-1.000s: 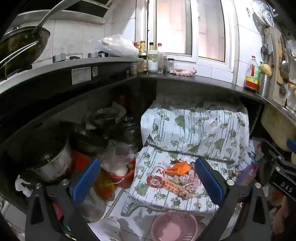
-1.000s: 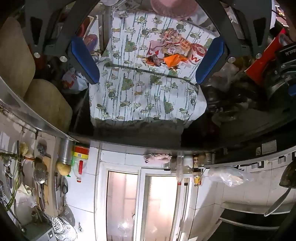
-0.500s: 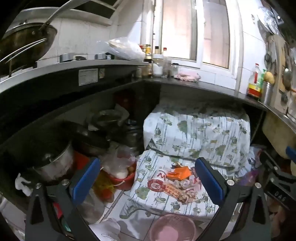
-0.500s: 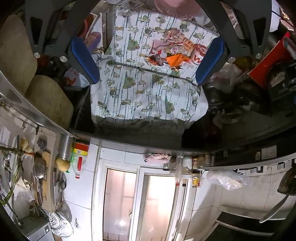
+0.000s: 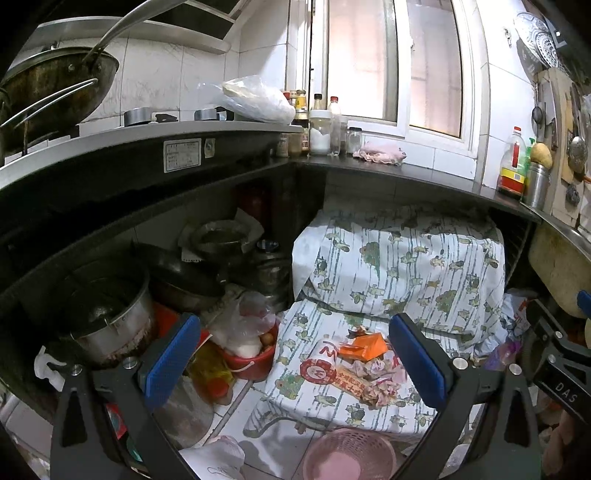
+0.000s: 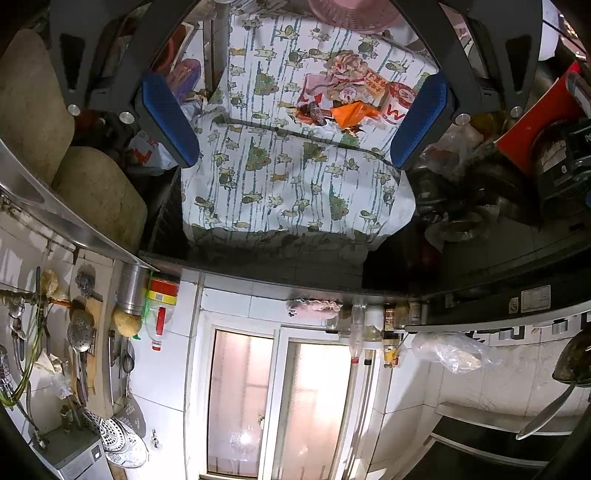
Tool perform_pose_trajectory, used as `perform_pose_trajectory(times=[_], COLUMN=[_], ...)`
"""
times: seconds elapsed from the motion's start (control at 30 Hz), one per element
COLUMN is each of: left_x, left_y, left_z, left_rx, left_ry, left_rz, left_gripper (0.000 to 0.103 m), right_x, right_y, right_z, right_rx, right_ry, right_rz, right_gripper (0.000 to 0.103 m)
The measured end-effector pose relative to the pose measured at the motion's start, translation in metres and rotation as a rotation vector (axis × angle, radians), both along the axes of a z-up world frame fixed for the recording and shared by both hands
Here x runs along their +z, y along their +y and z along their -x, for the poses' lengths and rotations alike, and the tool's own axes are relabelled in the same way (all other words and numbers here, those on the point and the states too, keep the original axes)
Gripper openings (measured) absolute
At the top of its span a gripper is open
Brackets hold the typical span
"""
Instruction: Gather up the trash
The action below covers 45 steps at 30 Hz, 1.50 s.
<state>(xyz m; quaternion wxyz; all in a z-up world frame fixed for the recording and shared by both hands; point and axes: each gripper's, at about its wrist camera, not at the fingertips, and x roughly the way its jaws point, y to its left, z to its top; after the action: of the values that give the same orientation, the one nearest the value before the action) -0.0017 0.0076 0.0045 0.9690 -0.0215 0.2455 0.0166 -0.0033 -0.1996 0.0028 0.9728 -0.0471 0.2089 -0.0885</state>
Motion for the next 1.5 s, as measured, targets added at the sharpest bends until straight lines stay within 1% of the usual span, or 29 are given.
perform_pose_trajectory(times=[0.23, 0.53, 0.67, 0.83, 1.0, 1.5], left_x=[-0.005, -0.008, -0.010, -0.009, -0.012, -0.005], left_y=[0.001, 0.005, 0.003, 0.001, -0.001, -0.007], left_z=[0.001, -0.001, 0.000, -0.001, -0.002, -0.006], left_rx=[0.007, 0.001, 0.029, 0.028, 0.018, 0.014], left_ry=[0.002, 0.013, 0.004, 0.007, 0.030, 0.026], left_rz=[-0.008, 0.010, -0.016, -0.014, -0.006, -0.012], left_gripper=[0.103, 0.103, 0.103, 0.103, 0.103, 0.103], right_x=[-0.001, -0.001, -0.002, -0.001, -0.003, -0.001], right_y=[-0.004, -0.003, -0.005, -0.005, -0.009, -0.008], right_z=[0.001, 0.001, 0.002, 0.002, 0.006, 0.009], right_rx=[0.000, -0.001, -0.002, 0.000, 0.003, 0.004], right_ry=[0.000, -0.001, -0.001, -0.004, -0.020, -0.028], right_rz=[-0.004, -0.006, -0.008, -0.006, -0.006, -0.006], right_gripper=[0.103, 0.103, 0.103, 0.103, 0.103, 0.103])
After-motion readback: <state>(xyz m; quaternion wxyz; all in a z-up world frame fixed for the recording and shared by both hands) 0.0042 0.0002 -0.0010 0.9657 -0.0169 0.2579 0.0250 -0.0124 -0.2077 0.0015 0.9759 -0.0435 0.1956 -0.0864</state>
